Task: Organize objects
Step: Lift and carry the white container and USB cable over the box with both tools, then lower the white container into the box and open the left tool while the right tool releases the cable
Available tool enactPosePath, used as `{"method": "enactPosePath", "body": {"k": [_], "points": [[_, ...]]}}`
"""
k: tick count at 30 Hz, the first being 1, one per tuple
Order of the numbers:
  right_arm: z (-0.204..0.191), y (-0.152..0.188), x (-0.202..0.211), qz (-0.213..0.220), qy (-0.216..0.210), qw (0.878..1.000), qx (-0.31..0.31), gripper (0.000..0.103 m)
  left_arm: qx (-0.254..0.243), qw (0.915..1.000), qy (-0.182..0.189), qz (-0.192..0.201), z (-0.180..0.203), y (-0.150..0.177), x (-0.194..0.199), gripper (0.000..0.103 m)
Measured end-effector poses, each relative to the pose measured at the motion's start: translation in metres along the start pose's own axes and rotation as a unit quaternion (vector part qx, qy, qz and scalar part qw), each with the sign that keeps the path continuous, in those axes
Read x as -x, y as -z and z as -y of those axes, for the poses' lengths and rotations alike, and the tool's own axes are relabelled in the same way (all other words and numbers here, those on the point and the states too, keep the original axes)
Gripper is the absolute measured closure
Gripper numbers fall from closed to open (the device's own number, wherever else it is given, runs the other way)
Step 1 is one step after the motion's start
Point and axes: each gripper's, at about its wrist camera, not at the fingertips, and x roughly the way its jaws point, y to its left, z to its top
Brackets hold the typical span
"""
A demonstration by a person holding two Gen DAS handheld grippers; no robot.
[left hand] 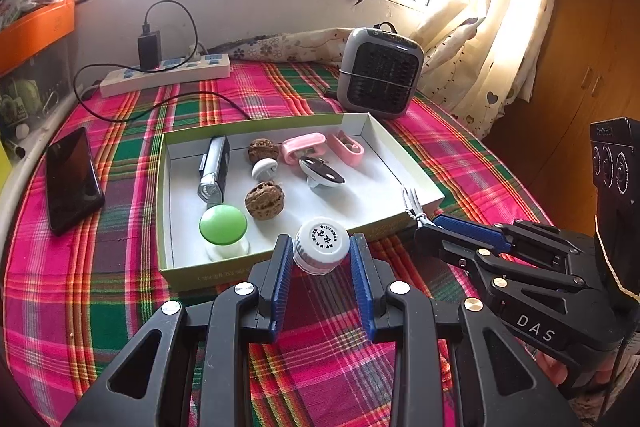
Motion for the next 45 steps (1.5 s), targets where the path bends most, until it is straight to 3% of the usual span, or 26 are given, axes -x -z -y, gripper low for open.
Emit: {"method": "enactPosePath", "body": {"k": [19,45], "points": [[0.031,-0.04,-0.034,-0.021,-0.008,1.0,-0.006,0.083,0.003,0.9998,-0.001,-0.017,0.0,-0.025,-0.042,0.076],[0.042,-0.049,-0.085,-0.08,-0.018,0.997,0.007,0.083,0.007,0.999,0.001,-0.045,-0.005,-0.033,-0.085,0.076]]}}
